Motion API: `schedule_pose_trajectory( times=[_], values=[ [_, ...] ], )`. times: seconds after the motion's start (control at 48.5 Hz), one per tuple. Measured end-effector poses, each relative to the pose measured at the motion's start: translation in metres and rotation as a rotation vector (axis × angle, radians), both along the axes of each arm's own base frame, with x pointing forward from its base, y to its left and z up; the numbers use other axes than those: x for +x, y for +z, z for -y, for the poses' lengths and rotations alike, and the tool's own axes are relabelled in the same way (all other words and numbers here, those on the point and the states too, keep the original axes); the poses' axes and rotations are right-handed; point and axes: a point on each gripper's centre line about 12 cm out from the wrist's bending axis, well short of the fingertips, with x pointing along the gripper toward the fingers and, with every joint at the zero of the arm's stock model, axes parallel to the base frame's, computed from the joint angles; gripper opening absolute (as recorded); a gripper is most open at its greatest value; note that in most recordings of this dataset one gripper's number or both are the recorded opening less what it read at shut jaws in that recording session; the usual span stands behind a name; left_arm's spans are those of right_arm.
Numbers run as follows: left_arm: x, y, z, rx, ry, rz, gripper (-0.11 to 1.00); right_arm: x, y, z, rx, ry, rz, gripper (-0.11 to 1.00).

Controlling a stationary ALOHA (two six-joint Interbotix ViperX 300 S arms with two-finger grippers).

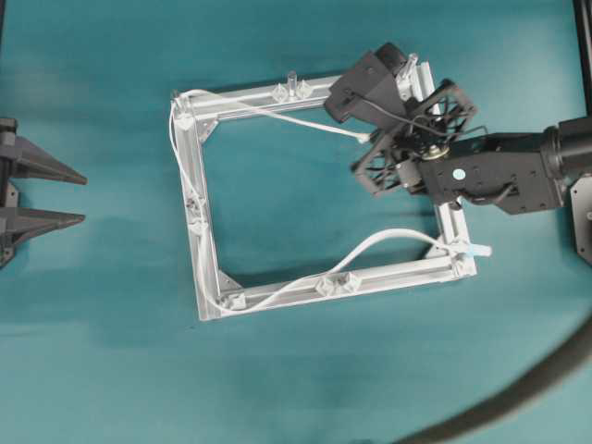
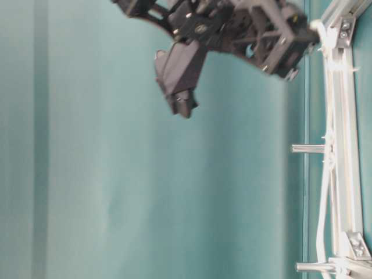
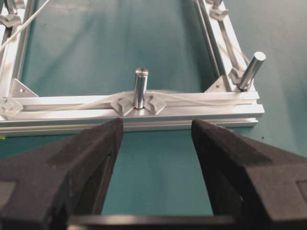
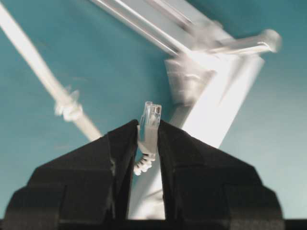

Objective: Move the cable alternately left and right between 8 pins so it hooks onto each one.
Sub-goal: 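Pull the cable to the top-right corner pin with the right gripper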

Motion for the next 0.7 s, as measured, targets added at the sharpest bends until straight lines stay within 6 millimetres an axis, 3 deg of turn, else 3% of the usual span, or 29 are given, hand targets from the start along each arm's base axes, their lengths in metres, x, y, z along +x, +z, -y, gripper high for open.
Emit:
schedule_pose_trajectory(
  times=[0.412,0.701],
  values=[
    [0.0,0.0,0.0,-0.002,0.0,0.0,0.63,-0.006,0.028,0.043,-0.371,0.074,-0.118,0.16],
    [0.0,0.001,0.0,-0.003,0.001,0.002,0.63,-0.029,0.012,0.058,-0.412,0.084,-0.212,0.16]
  ],
)
